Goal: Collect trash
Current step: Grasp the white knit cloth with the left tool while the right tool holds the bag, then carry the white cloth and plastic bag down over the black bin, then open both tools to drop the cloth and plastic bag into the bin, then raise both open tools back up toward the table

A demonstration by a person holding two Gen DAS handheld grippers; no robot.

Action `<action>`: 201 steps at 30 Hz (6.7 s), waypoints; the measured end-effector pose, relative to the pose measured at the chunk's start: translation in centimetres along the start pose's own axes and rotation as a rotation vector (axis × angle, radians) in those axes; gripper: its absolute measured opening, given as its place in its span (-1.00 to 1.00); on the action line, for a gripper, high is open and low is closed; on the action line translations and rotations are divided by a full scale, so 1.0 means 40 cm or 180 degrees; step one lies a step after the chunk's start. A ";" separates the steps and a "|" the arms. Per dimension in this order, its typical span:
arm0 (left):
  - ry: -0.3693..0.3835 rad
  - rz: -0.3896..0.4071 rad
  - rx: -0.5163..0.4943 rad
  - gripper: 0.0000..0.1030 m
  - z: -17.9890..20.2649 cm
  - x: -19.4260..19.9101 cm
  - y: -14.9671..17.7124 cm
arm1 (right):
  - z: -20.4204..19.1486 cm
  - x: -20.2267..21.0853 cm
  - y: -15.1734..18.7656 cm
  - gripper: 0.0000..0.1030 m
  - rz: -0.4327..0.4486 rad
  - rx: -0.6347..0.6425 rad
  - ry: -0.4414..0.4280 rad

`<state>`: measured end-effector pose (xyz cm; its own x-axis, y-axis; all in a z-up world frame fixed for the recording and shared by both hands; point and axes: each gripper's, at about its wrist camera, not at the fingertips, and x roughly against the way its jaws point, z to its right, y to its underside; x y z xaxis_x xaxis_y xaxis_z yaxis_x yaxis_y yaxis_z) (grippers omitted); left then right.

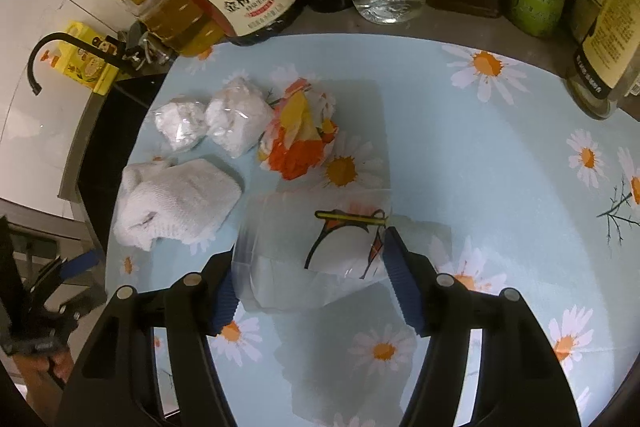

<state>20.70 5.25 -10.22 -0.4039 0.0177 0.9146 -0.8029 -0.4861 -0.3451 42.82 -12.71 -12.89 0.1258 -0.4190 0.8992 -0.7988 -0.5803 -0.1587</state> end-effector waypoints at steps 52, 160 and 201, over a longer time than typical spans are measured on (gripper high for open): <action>0.0062 0.0257 -0.0767 -0.55 0.017 0.036 0.018 | -0.136 0.183 0.345 0.25 0.0423 -0.0149 0.0067; 0.0631 -0.0855 -0.0661 0.08 -0.133 -0.024 0.585 | -0.353 -0.077 0.782 0.56 -0.0332 -0.0662 -0.0081; 0.0668 0.0078 -0.0997 0.21 0.040 0.153 0.232 | -0.287 0.213 0.555 0.56 0.0581 -0.0413 0.0179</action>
<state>11.47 -0.55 -7.50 -0.4797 0.2037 0.8534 -0.8739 -0.1984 -0.4438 19.41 -21.14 -4.07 -0.0577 -0.4671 0.8823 -0.8747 -0.4023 -0.2702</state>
